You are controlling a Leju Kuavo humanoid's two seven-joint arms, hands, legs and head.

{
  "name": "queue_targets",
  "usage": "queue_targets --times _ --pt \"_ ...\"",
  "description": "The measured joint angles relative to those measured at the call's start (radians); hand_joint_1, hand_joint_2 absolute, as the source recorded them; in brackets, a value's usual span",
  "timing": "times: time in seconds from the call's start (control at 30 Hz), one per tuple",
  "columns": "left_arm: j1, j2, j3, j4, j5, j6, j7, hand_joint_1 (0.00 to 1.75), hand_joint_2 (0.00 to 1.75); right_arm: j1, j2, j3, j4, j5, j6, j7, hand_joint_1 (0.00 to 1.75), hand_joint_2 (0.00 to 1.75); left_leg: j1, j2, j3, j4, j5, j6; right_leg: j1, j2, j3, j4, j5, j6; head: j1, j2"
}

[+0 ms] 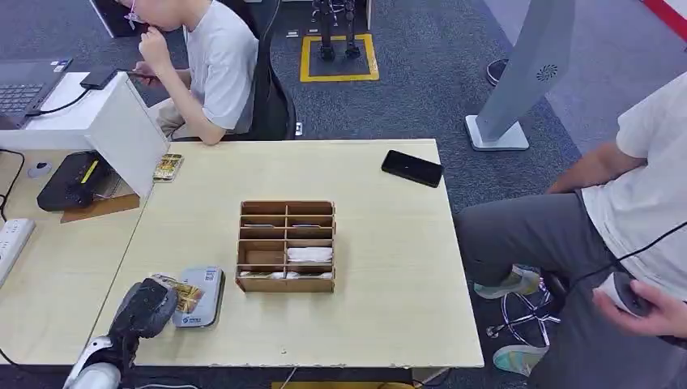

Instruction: Pass the card to the sensor for recognition and then transmit it.

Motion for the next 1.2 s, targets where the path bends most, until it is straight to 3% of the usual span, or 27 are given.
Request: queue_targets --times 0.07,0.13,0.2,0.37,0.5,0.63,1.0,1.13,1.2 --pt "0.0 -0.005 0.0 0.0 0.089 -0.042 -0.027 1.75 1.75 0.0 -0.002 0.0 0.0 0.005 0.004 0.0 0.0 0.0 0.0 0.0 0.0 0.0 0.0 0.0 0.0 0.0 0.0 0.0 0.0 0.0 0.0 0.0" --pt "0.002 -0.017 0.001 -0.005 0.299 -0.137 -0.051 1.75 1.75 0.001 -0.005 -0.001 0.0 0.009 0.009 -0.002 0.0 0.0 0.0 0.0 0.0 0.0 0.0 0.0 0.0 0.0 0.0 0.0 0.0 0.0 0.0 0.0" --pt "0.01 -0.042 0.013 -0.041 0.466 -0.181 -0.071 1.75 1.75 0.002 -0.008 -0.001 0.0 0.014 0.014 -0.007 0.0 0.0 0.0 -0.001 0.0 0.0 0.0 0.0 0.0 0.0 0.0 0.0 0.0 0.0 0.0 0.0" --pt "-0.011 -0.103 0.062 -0.15 0.601 -0.155 -0.102 1.75 1.75 0.003 -0.01 -0.001 0.0 0.036 -0.011 -0.028 0.0 0.0 -0.001 -0.001 -0.001 0.001 0.0 0.0 0.0 -0.001 0.0 0.0 0.0 0.001 0.0 0.0" --pt "-0.088 -0.137 0.113 -0.206 0.578 -0.093 -0.136 1.75 1.75 -0.001 -0.004 0.0 0.0 0.056 -0.049 -0.039 0.0 0.0 0.0 -0.002 -0.001 0.001 0.002 0.002 0.0 -0.003 0.0 0.0 0.001 0.001 0.001 0.0" --pt "-0.159 -0.146 0.163 -0.22 0.534 -0.077 -0.149 1.75 1.75 -0.006 0.002 0.001 0.0 0.068 -0.061 -0.046 0.0 0.0 0.0 -0.002 -0.001 0.001 0.002 0.002 0.0 -0.002 0.0 0.0 0.001 0.001 0.001 0.0" --pt "-0.194 -0.161 0.221 -0.223 0.477 -0.038 -0.187 1.75 1.75 -0.007 0.011 0.002 0.0 0.082 -0.076 -0.053 0.0 0.0 -0.001 -0.002 -0.001 0.001 0.002 0.002 0.0 -0.002 0.0 0.0 0.001 0.001 0.0 0.0" --pt "-0.229 -0.163 0.223 -0.208 0.366 0.05 -0.226 1.75 1.75 -0.011 0.013 0.003 0.0 0.101 -0.077 -0.06 0.0 0.0 -0.001 -0.002 -0.001 0.001 0.002 0.002 0.0 -0.002 0.0 0.0 0.001 0.001 0.0 0.0" --pt "-0.259 -0.158 0.223 -0.188 0.245 0.122 -0.266 1.75 1.75 -0.015 0.015 0.006 0.0 0.116 -0.074 -0.069 0.0 0.0 -0.001 -0.002 -0.001 0.001 0.002 0.002 0.0 -0.002 0.0 0.0 0.002 0.002 0.001 0.0"
